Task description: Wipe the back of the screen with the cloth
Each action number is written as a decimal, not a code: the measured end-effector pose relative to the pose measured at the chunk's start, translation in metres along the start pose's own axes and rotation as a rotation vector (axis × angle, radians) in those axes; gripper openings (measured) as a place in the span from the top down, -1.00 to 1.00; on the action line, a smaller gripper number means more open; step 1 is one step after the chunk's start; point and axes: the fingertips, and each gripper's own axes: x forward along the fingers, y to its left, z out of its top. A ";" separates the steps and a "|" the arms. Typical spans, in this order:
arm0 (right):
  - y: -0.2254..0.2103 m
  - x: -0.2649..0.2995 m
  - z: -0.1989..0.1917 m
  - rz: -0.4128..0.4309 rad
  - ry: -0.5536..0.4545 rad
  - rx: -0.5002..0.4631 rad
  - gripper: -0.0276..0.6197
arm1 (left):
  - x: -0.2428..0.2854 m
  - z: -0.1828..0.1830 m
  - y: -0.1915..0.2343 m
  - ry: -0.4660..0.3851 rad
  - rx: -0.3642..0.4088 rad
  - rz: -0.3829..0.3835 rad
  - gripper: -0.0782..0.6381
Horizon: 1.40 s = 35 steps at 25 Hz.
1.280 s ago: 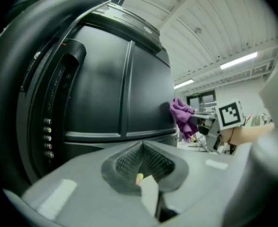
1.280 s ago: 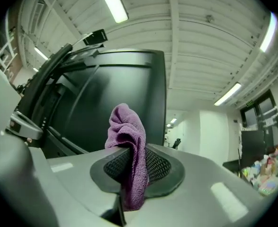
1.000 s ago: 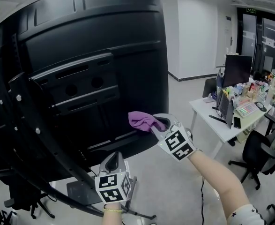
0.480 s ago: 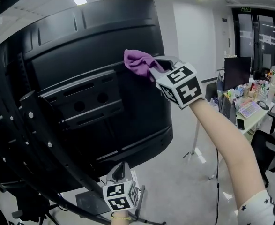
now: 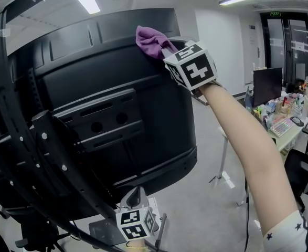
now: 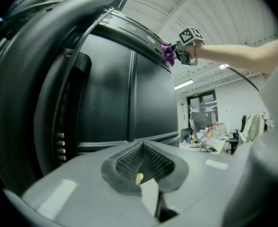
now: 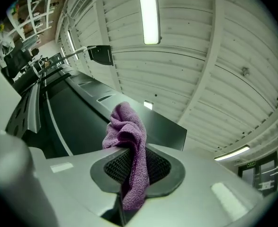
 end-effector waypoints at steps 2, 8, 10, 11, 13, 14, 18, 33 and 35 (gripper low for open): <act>0.005 -0.013 0.000 0.001 -0.026 0.019 0.75 | -0.004 0.003 0.000 -0.007 0.003 0.004 0.76; 0.046 -0.091 -0.050 0.023 -0.070 0.172 0.75 | -0.021 0.010 -0.013 -0.041 0.001 -0.005 0.76; 0.074 -0.123 -0.084 0.036 -0.050 0.245 0.75 | -0.029 0.010 -0.016 -0.051 0.001 -0.008 0.76; 0.090 -0.140 -0.103 0.043 -0.033 0.284 0.75 | -0.033 0.008 -0.017 -0.053 0.001 -0.009 0.76; 0.123 -0.176 -0.141 0.055 0.015 0.355 0.75 | -0.041 0.002 -0.021 -0.051 -0.001 -0.010 0.76; 0.141 -0.195 -0.160 0.063 0.046 0.385 0.75 | -0.045 -0.002 -0.023 -0.048 -0.004 -0.010 0.76; 0.205 -0.263 -0.220 0.101 0.169 0.510 0.75 | -0.063 -0.020 -0.030 -0.025 -0.018 -0.003 0.76; 0.290 -0.383 -0.236 0.177 0.299 0.659 0.77 | -0.134 -0.063 -0.062 0.035 -0.022 0.002 0.76; 0.291 -0.391 -0.230 0.184 0.296 0.661 0.77 | -0.143 -0.064 -0.064 0.036 -0.018 0.005 0.76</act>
